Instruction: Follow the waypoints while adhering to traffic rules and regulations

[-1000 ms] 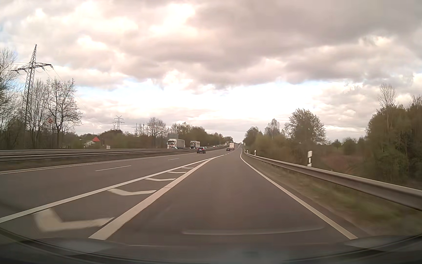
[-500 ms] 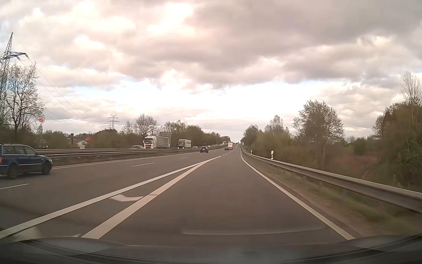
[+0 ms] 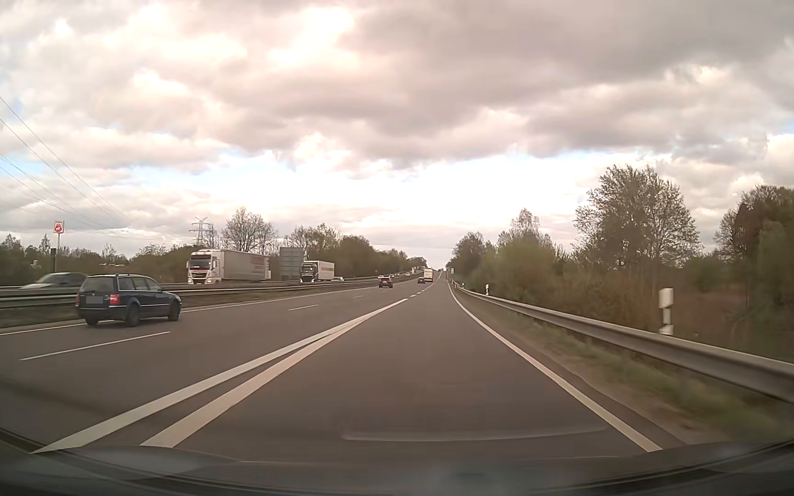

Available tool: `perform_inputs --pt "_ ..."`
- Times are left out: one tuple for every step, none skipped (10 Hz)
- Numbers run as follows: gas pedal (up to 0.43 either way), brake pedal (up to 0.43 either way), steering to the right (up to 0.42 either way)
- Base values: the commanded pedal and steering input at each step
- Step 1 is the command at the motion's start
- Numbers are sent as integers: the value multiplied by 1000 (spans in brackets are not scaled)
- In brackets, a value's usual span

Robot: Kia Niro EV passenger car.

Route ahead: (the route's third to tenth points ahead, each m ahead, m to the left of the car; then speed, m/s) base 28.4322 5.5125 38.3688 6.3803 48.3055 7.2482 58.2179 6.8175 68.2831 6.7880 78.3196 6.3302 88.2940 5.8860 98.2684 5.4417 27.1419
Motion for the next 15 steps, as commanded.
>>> perform_inputs --pt "358 0 7" --pt "358 0 7" --pt "358 0 7" --pt "370 0 7" --pt "378 0 6" --pt "378 0 4" --pt "390 0 3" --pt "390 0 1" --pt "378 0 1" --pt "378 0 1" --pt "378 0 1" --pt "378 0 1" --pt "378 0 1" --pt "378 0 1" --pt "378 0 1"
